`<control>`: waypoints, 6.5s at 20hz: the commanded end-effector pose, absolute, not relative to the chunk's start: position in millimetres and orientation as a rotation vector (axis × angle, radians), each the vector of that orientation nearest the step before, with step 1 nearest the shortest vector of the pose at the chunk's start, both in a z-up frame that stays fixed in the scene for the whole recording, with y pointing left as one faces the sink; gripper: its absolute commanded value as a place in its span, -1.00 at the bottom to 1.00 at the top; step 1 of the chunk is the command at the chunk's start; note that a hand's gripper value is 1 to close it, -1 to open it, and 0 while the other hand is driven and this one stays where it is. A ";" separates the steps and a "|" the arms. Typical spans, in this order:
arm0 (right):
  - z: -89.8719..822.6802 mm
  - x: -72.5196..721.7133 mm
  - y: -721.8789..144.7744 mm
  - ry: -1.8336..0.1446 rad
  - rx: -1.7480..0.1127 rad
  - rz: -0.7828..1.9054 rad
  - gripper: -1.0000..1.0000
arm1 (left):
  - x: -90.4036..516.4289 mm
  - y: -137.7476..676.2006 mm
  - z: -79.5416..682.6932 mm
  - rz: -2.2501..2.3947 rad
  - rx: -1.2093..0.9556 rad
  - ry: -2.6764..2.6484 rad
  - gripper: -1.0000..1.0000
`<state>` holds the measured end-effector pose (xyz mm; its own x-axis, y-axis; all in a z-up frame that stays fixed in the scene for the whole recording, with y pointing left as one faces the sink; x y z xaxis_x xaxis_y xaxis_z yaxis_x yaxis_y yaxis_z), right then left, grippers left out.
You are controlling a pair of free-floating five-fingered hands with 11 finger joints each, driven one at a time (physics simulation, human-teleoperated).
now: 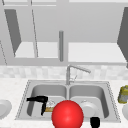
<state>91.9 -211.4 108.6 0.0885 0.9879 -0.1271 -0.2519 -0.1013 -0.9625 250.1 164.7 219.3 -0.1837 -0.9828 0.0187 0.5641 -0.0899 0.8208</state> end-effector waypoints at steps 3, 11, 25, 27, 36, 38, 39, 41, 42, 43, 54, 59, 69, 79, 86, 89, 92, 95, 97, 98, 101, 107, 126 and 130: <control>108.6 91.9 -211.4 -0.892 -1.152 1.322 0.00 | 250.1 164.8 207.7 -1.712 0.642 -0.935 -1.00; 108.6 91.9 -211.4 -0.892 -1.152 1.322 0.00 | 250.4 165.3 195.2 -1.754 0.582 -0.981 -1.00; 108.6 91.9 -211.4 -0.892 -1.152 1.322 0.00 | 251.0 166.0 185.1 -1.816 0.492 -1.065 -1.00; 108.6 91.9 -211.4 -0.892 -1.152 1.322 0.00 | 251.1 166.1 184.0 -1.824 0.481 -1.076 -1.00; 108.6 91.9 -211.4 -0.892 -1.152 1.322 0.00 | 244.7 167.2 182.5 -1.859 0.435 -1.132 -1.00; 108.6 91.9 -211.4 -0.892 -1.152 1.322 0.00 | 242.9 166.6 183.7 -1.858 0.423 -1.161 -1.00; 108.6 91.9 -211.4 -0.892 -1.152 1.322 0.00 | 240.2 167.7 182.8 -1.853 0.412 -1.167 -1.00; 108.6 91.9 -211.4 -0.892 -1.152 1.322 0.00 | 237.8 167.0 185.2 -1.844 0.387 -1.190 -1.00; 108.6 91.9 -211.4 -0.892 -1.152 1.322 0.00 | 236.2 166.7 185.9 -1.833 0.370 -1.207 -1.00; 108.6 91.9 -211.4 -0.892 -1.152 1.322 0.00 | 235.3 166.7 187.1 -1.828 0.358 -1.233 -1.00; 108.6 91.9 -211.4 -0.892 -1.152 1.322 0.00 | 221.6 161.2 196.8 -1.836 0.196 -1.426 -1.00; 108.6 91.9 -211.4 -0.892 -1.152 1.322 0.00 | 216.5 158.9 201.4 -1.860 0.101 -1.507 -1.00; 108.6 91.9 -211.4 -0.892 -1.152 1.322 0.00 | 203.5 157.4 208.1 -1.940 -0.078 -1.576 -1.00; 108.6 91.9 -211.4 -0.892 -1.152 1.322 0.00 | 198.5 158.2 236.1 -2.019 -0.126 -1.600 -1.00; 108.6 91.9 -211.4 -0.892 -1.152 1.322 0.00 | 196.2 159.8 229.7 -1.909 -0.066 -1.581 -1.00; 108.6 91.9 -211.4 -0.892 -1.152 1.322 0.00 | 183.7 170.7 231.4 -1.899 -0.109 -1.634 -1.00; 108.6 91.9 -211.4 -0.892 -1.152 1.322 0.00 | 184.2 162.3 235.6 -1.930 -0.171 -1.700 -1.00; 108.6 91.9 -211.4 -0.892 -1.152 1.322 0.00 | 182.4 161.9 241.2 -1.934 -0.197 -1.735 -1.00; 108.6 91.9 -211.4 -0.892 -1.152 1.322 0.00 | 181.8 161.7 245.0 -1.928 -0.223 -1.772 -1.00; 108.6 91.9 -211.4 -0.892 -1.152 1.322 0.00 | 181.5 161.5 246.9 -1.929 -0.238 -1.787 -1.00; 108.6 91.9 -211.4 -0.892 -1.152 1.322 0.00 | 180.9 161.8 252.2 -1.937 -0.293 -1.831 -1.00; 108.6 91.9 -211.4 -0.892 -1.152 1.322 0.00 | 181.6 161.8 264.6 -1.970 -0.417 -1.891 -1.00; 108.6 91.9 -211.4 -0.892 -1.152 1.322 0.00 | 152.5 165.2 293.7 -2.032 -0.576 -1.925 -1.00; 108.6 91.9 -211.4 -0.892 -1.152 1.322 0.00 | 130.3 174.0 293.4 -2.018 -0.548 -1.937 -1.00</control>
